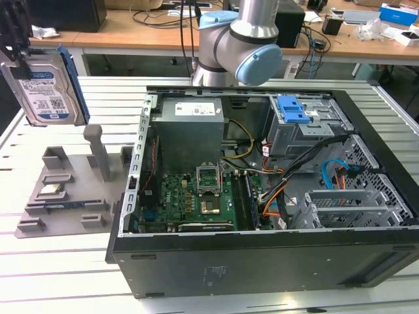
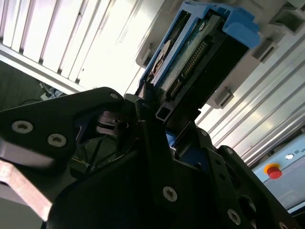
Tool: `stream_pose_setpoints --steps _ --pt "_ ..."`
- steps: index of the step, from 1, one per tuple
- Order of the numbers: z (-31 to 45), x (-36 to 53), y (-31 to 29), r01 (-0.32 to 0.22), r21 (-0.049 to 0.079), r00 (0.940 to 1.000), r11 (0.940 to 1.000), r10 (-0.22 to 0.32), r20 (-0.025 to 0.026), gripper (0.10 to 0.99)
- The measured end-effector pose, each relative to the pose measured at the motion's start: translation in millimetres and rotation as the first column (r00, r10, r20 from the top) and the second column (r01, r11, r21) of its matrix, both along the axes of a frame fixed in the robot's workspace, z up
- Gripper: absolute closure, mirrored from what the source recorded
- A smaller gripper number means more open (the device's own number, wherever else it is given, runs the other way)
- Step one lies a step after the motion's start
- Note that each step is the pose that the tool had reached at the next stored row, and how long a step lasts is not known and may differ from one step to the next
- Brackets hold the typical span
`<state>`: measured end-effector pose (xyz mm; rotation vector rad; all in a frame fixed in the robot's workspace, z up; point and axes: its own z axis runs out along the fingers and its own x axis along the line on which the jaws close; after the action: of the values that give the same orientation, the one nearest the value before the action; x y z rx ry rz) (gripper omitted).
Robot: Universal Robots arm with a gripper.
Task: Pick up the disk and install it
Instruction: 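Pick up the disk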
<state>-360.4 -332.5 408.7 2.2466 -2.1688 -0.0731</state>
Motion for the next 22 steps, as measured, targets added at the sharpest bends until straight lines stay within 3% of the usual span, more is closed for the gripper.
stream_pose_setpoints --steps 22 --pt "16.6 0.0 0.3 0.0 0.0 1.0 1.0 0.0 0.0 0.718"
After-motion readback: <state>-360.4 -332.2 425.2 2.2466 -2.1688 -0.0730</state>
